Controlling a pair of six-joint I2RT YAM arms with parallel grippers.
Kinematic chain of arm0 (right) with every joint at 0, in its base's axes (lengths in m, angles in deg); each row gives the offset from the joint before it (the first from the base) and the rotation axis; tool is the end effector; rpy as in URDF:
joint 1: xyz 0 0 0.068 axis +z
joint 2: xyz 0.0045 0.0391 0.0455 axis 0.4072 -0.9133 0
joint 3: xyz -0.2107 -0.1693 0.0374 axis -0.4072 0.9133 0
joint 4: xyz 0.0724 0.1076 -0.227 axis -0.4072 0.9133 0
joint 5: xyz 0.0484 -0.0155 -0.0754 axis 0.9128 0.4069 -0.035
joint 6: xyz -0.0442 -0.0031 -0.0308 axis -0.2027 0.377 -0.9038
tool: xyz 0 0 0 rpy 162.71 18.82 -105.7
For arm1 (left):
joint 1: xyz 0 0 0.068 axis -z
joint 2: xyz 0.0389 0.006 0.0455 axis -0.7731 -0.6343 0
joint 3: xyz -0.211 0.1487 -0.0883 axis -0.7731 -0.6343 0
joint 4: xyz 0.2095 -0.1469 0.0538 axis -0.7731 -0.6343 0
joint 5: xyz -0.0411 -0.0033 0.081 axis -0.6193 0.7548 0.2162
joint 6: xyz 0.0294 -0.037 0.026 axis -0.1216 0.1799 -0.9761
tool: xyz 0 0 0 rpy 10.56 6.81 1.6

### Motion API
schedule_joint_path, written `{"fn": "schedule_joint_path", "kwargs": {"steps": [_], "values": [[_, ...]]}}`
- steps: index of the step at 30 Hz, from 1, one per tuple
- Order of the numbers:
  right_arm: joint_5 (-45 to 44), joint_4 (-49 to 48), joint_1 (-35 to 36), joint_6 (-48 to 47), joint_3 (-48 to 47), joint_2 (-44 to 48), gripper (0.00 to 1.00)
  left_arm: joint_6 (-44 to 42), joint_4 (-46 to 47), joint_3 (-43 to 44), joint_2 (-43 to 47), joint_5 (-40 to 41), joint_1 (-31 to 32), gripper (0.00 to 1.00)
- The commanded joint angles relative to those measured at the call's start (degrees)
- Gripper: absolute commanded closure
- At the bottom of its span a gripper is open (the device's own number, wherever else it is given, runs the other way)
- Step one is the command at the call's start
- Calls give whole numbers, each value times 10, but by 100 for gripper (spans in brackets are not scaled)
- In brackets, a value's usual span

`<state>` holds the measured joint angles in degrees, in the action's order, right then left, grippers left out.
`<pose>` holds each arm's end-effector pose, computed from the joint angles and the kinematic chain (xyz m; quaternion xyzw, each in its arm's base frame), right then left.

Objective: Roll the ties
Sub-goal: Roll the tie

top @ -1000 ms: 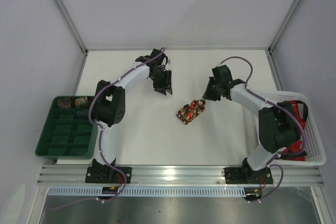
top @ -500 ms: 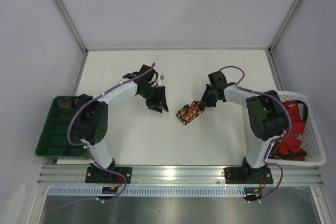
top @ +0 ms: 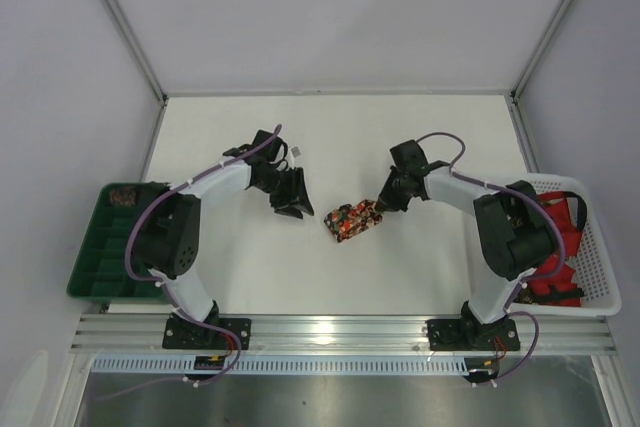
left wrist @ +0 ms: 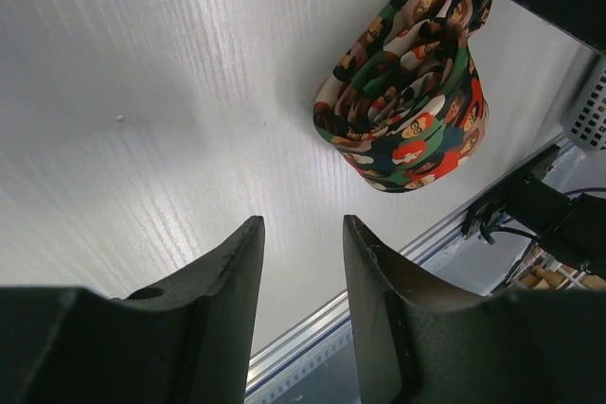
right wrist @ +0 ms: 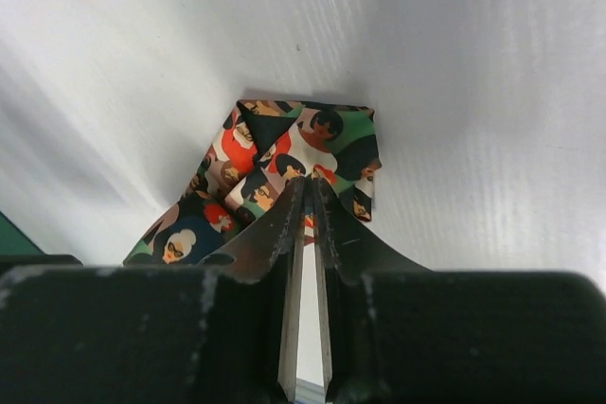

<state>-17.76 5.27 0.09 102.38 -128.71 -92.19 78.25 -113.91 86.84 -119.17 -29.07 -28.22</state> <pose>0.3123 0.1449 0.1608 0.1900 0.9468 0.2007 0.1650 0.3067 -0.1459 0.1898 0.0141 0.9500 -0.3070 0.0560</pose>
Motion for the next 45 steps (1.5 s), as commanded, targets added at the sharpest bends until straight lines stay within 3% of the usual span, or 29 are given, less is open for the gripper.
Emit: {"fn": "schedule_joint_path", "kwargs": {"steps": [1,4,12,18,22,26,30,37,41,43,45], "values": [[-32,73,-1,-89,-45,53,86,-9,36,30,22,-15,-4,55],[-40,104,1,-93,-30,74,85,-16,52,68,-29,-30,-3,58],[12,60,9,-80,41,124,84,41,65,191,-159,-75,7,67],[163,-6,10,-216,36,143,62,57,2,197,-119,34,10,68],[223,35,12,-268,-27,109,54,73,21,116,-54,41,8,63],[261,77,28,-313,-98,72,53,105,71,26,3,6,1,63],[249,135,46,-352,-167,3,52,142,146,-62,59,-25,-4,60],[241,188,56,-384,-210,-36,53,230,288,-214,131,-93,-7,58],[179,186,43,-363,-190,-40,58,271,320,-260,133,-100,-4,66],[164,163,15,-323,-174,-35,69,269,300,-257,119,-98,3,73],[171,138,-3,-302,-143,-31,70,268,296,-252,97,-92,16,79]]}}
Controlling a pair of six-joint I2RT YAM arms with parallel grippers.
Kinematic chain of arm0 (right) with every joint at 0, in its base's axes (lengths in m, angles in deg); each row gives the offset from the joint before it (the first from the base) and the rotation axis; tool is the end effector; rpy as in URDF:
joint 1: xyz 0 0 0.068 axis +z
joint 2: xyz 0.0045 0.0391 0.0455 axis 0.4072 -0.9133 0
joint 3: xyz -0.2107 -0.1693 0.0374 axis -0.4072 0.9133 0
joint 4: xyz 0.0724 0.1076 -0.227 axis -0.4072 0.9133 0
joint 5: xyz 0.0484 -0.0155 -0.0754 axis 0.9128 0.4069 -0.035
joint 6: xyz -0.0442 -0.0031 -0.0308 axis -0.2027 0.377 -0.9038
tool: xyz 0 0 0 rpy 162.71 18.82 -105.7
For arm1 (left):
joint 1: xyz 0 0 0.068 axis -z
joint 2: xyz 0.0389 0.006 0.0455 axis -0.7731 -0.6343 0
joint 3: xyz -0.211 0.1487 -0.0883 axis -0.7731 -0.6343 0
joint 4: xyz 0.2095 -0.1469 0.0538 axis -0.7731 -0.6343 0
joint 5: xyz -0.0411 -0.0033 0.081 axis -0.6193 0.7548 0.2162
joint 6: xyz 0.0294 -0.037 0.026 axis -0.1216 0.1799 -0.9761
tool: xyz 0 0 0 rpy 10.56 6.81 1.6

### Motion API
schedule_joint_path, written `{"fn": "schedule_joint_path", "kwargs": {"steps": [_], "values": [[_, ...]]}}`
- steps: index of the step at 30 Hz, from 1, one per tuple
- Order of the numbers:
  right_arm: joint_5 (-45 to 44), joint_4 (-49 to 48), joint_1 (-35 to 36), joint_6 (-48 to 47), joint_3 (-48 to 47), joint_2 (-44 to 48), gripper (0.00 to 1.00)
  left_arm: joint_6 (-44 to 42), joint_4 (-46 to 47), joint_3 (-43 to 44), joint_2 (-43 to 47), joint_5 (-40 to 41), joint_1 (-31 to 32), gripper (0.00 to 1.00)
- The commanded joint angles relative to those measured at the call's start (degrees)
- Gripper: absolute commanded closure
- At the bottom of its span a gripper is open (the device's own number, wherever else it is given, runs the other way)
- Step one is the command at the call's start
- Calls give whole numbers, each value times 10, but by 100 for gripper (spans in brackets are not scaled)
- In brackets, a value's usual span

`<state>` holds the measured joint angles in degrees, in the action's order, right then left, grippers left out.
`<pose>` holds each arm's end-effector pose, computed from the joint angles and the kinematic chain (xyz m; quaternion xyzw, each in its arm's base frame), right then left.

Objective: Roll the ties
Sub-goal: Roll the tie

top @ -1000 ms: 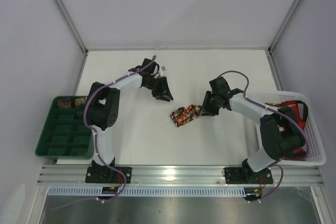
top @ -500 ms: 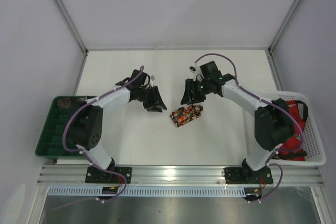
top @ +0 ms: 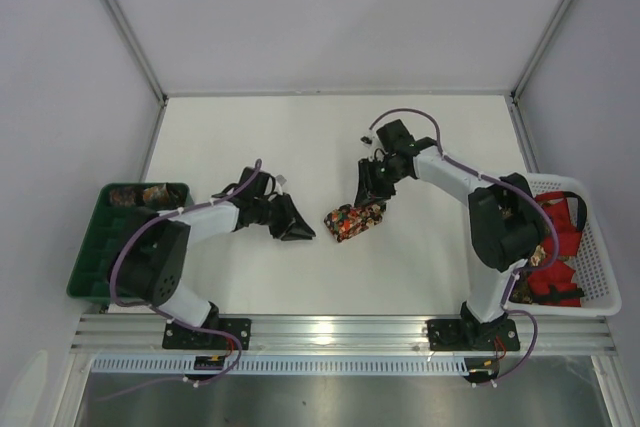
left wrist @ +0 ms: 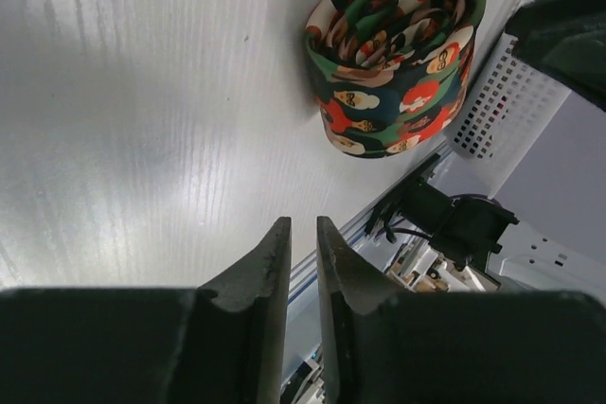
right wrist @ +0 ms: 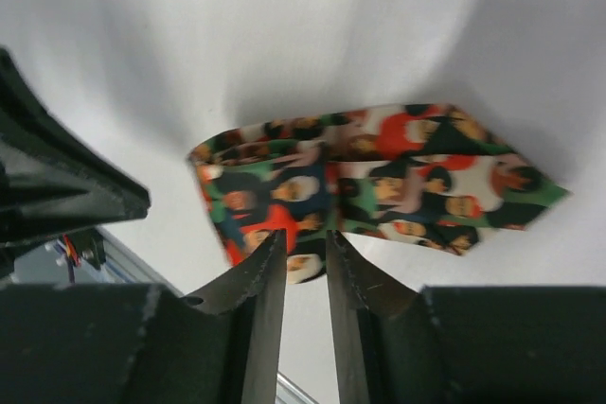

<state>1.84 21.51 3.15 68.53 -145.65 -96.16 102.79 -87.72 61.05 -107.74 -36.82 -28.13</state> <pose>0.3267 0.1859 0.2104 -0.1535 0.9362 0.2916 0.1218 0.2463 -0.1258 0.1494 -0.1337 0.9013 -0.4111 0.0290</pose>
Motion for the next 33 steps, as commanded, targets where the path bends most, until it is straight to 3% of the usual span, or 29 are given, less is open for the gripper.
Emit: {"fn": "schedule_joint_path", "kwargs": {"steps": [1,5,11,16,21,26,27,28,33], "values": [[-28,-34,-44,39,32,3,72,23,35,13,-24,-12,19,80],[-42,-59,-56,54,54,-24,79,32,47,28,-43,-3,30,82],[-111,-110,-61,141,139,-20,77,-22,-9,75,-57,22,29,76],[-158,-118,-54,223,221,17,78,-37,-18,75,-58,23,15,76],[-139,-160,-51,322,307,97,79,-56,-34,84,-59,26,4,75],[-145,-128,-40,240,229,160,72,-62,-15,88,-68,0,-4,68],[-116,-127,-40,216,213,161,64,-63,-10,88,-72,-5,-4,66],[-100,-123,-41,166,196,158,59,-66,-8,91,-76,-9,-4,64],[3,-52,-29,88,72,82,49,-65,34,90,-97,-49,-5,57]]}}
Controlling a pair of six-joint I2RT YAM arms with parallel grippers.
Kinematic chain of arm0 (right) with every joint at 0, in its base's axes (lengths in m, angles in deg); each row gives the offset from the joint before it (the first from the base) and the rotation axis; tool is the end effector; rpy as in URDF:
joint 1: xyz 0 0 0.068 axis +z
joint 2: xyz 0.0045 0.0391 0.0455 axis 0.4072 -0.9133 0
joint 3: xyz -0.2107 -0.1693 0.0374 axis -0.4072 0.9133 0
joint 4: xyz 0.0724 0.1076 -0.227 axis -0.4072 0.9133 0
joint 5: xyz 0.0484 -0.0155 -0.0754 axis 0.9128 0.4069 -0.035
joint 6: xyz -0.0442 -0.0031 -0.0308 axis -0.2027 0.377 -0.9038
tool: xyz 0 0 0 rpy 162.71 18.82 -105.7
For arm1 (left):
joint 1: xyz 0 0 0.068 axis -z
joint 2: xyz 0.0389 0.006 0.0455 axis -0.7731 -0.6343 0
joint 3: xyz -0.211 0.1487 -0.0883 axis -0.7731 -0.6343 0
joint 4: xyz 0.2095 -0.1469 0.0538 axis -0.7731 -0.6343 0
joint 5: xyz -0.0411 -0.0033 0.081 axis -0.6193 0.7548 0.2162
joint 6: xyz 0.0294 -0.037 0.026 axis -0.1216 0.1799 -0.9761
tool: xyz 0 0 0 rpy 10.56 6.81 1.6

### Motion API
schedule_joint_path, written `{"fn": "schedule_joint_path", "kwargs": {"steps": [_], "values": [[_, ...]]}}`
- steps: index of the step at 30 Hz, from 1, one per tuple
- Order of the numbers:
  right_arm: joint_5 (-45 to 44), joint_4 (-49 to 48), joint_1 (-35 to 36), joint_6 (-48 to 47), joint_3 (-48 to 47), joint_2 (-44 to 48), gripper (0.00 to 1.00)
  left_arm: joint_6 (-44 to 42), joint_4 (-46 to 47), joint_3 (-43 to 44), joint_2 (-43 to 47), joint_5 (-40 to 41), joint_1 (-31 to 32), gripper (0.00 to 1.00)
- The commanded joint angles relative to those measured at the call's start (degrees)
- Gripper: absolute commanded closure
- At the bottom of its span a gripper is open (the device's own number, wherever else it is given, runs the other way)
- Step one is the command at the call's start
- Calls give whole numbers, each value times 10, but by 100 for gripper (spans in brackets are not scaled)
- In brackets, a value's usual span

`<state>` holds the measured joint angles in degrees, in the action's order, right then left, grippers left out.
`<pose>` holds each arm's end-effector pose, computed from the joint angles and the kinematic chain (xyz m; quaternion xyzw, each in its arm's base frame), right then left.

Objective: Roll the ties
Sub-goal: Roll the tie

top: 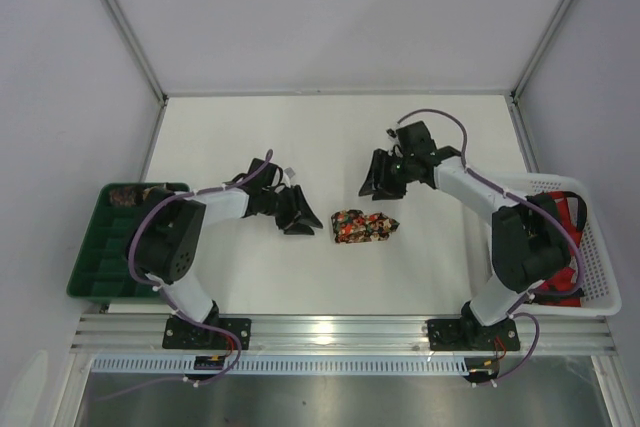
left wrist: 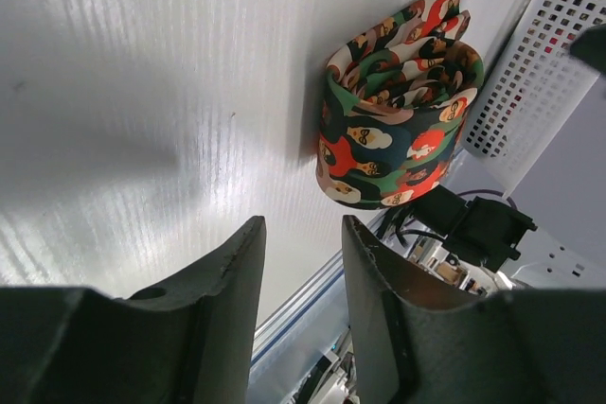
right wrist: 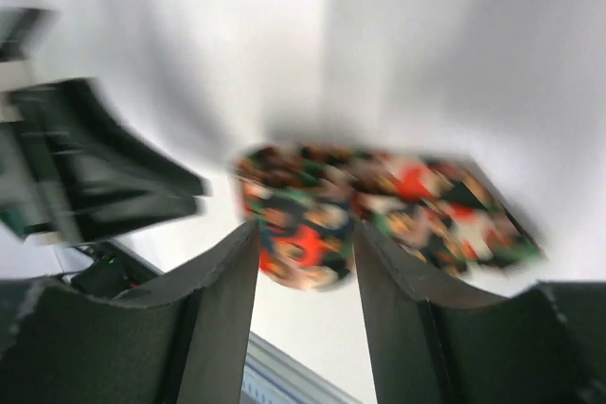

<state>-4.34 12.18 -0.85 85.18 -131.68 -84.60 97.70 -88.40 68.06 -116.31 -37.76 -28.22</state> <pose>0.3002 0.1423 0.2130 0.0177 0.9444 0.2827 0.1671 0.2758 -0.1380 0.1403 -0.0988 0.9079 -0.4066 0.0271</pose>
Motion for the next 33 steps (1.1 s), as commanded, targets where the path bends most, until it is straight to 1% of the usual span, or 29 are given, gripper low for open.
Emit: {"fn": "schedule_joint_path", "kwargs": {"steps": [1,3,7,12,17,24,33], "values": [[97,48,14,-85,-80,-45,49,-14,42,21,-17,-41,-4,56],[84,70,27,-100,-101,-70,48,-12,51,21,-19,-47,-4,55],[68,92,40,-110,-128,-84,50,-7,64,21,-25,-51,-4,54],[12,122,67,-114,-128,-77,53,3,76,20,-26,-53,-4,53],[-18,121,92,-116,-117,-74,55,12,91,21,-36,-63,-4,52],[-41,106,95,-109,-113,-87,63,19,93,25,-42,-70,-2,52],[-50,115,95,-114,-111,-104,67,19,93,31,-44,-75,-1,51]]}}
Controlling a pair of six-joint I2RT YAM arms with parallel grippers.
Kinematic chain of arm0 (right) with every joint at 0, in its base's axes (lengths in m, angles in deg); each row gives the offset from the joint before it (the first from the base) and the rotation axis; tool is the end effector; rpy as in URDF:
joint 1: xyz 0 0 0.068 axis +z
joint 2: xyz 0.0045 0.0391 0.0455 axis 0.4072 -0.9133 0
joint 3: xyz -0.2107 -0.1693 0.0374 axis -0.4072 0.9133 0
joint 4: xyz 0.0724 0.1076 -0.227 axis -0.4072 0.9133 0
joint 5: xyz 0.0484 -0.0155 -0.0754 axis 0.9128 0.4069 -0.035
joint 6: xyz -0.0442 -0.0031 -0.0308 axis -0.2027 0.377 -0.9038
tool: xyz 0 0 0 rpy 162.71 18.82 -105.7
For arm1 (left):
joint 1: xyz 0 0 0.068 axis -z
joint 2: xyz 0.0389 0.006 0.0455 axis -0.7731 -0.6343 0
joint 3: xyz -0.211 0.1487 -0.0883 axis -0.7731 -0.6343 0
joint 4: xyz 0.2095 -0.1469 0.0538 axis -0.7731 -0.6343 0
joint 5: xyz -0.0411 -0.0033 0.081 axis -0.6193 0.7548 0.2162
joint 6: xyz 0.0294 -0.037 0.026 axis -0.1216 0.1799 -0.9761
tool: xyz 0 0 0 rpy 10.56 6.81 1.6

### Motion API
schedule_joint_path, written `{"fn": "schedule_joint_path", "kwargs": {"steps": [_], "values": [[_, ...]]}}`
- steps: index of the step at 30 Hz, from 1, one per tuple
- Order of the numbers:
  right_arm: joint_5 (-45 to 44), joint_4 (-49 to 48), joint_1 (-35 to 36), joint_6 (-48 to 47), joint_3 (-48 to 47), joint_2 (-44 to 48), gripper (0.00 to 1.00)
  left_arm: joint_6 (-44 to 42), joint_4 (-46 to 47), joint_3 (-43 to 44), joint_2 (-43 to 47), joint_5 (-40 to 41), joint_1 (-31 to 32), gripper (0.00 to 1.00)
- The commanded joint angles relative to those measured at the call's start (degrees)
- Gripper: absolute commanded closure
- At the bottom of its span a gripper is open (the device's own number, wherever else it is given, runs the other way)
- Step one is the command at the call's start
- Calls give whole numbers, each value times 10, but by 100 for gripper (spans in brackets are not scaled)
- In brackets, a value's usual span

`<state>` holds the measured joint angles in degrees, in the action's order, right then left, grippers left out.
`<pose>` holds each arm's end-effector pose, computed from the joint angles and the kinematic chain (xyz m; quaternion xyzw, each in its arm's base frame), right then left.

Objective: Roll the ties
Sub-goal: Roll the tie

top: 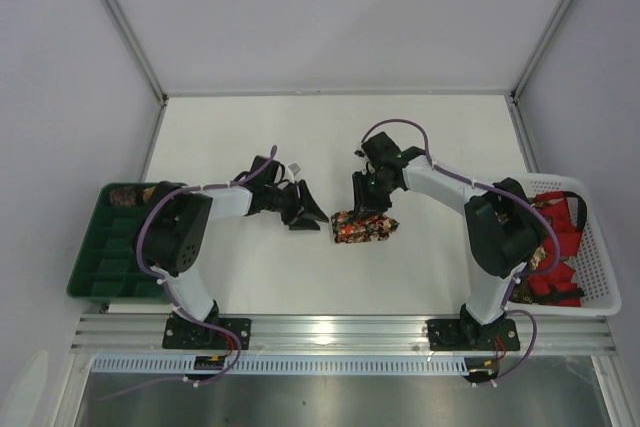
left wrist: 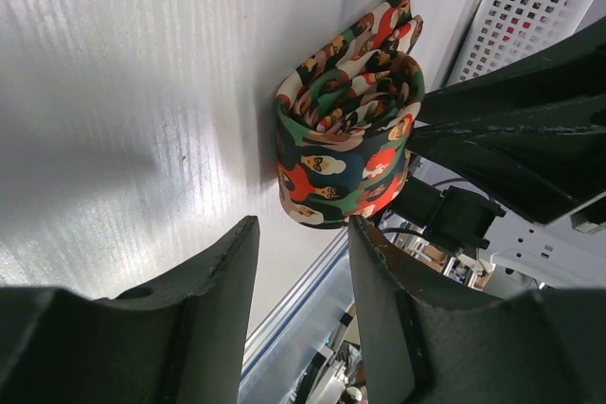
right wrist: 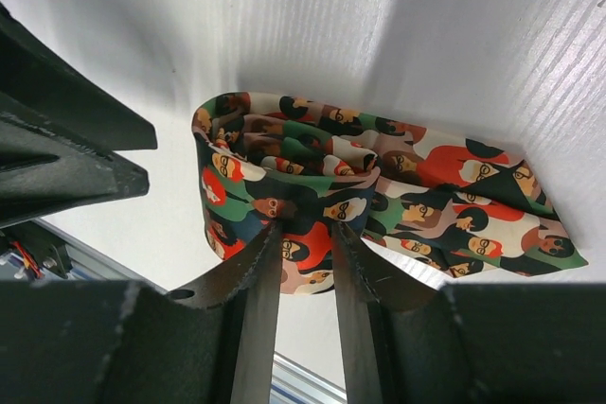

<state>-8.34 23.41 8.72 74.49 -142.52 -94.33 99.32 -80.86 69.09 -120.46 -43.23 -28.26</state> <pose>0.2984 0.2042 0.2022 -0.1291 0.9614 0.2169 0.1092 0.2895 -0.1461 0.1326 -0.0809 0.8861 -0.4558 0.0235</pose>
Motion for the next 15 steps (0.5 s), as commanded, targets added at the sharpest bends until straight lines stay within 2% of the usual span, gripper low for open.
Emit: {"fn": "schedule_joint_path", "kwargs": {"steps": [1,10,15], "values": [[-8,2,1,-7,-3,-6,68,2,17,22,-3,-20,0,51],[-36,7,1,6,12,-6,70,2,16,33,-17,-31,6,50],[-44,4,-1,12,23,1,71,28,67,19,-21,-47,9,44]]}}
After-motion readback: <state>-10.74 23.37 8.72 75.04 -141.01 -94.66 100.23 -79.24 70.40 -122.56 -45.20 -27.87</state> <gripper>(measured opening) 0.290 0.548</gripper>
